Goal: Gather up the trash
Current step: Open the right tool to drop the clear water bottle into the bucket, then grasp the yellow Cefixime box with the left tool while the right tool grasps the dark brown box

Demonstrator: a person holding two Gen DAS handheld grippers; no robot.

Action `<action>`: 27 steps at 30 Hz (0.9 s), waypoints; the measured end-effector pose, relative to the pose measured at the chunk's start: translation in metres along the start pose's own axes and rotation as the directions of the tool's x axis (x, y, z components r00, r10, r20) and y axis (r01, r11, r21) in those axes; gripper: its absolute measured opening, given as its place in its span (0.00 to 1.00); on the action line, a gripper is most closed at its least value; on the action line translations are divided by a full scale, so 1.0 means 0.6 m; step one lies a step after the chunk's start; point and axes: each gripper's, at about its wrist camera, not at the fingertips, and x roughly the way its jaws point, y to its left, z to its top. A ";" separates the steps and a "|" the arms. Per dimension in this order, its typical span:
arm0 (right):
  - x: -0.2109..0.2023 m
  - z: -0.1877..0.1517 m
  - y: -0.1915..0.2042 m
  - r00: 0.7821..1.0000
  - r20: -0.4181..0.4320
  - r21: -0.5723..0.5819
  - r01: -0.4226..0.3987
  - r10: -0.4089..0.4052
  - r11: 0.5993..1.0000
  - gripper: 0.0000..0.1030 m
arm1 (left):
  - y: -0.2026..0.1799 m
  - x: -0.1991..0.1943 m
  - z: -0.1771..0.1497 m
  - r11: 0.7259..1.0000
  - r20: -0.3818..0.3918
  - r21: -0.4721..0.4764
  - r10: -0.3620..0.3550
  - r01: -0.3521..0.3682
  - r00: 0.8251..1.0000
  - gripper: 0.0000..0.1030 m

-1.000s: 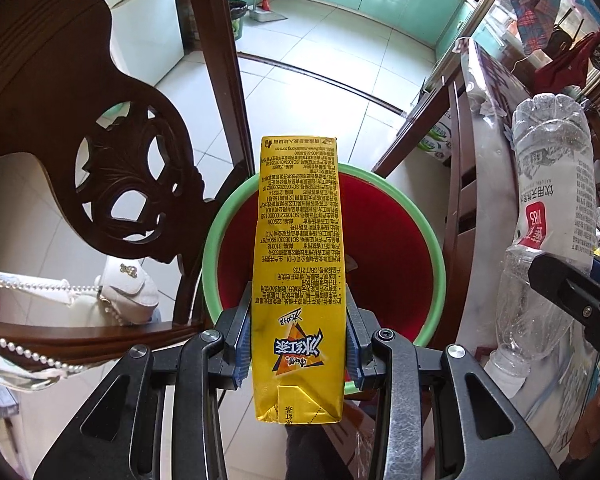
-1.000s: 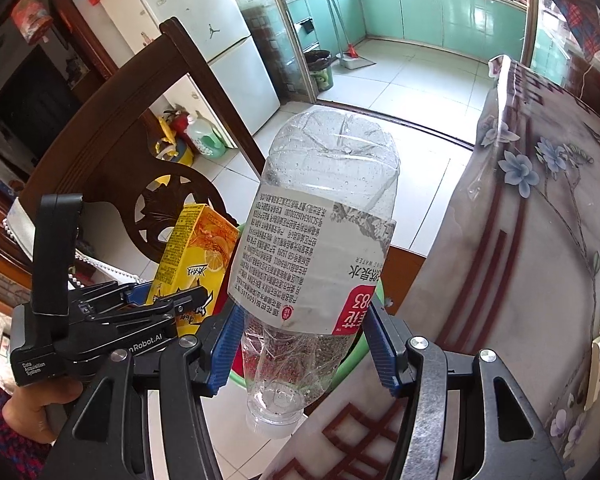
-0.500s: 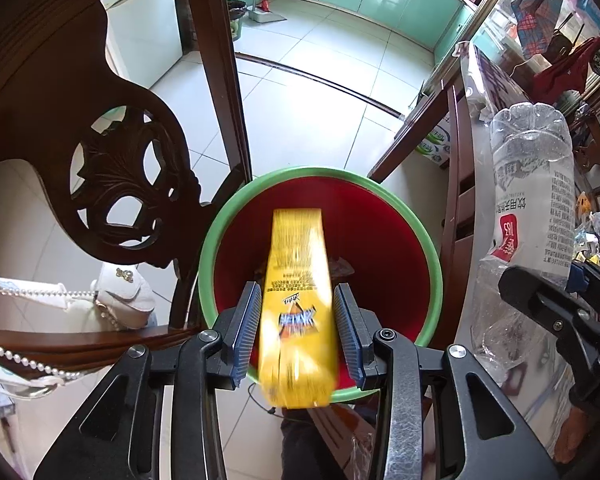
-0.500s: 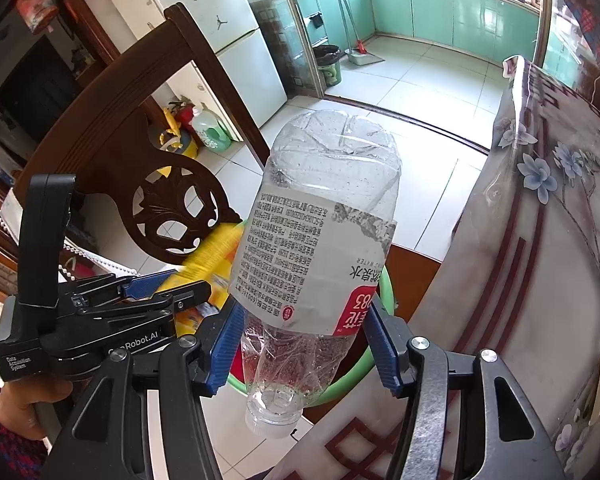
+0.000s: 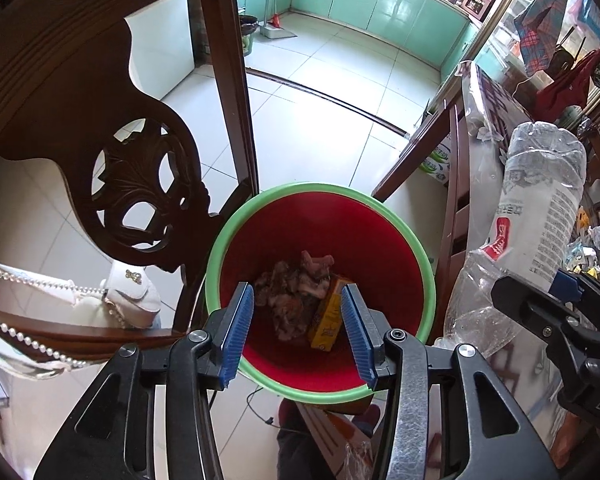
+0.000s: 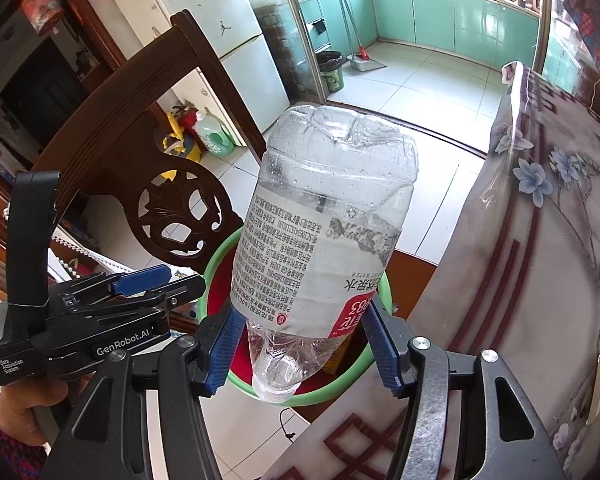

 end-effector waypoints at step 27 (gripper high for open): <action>-0.151 -0.070 -0.096 0.988 0.120 0.108 0.089 -0.102 0.990 0.64 | -0.080 -0.068 -0.028 0.991 0.140 0.124 -0.065 0.047 0.988 0.78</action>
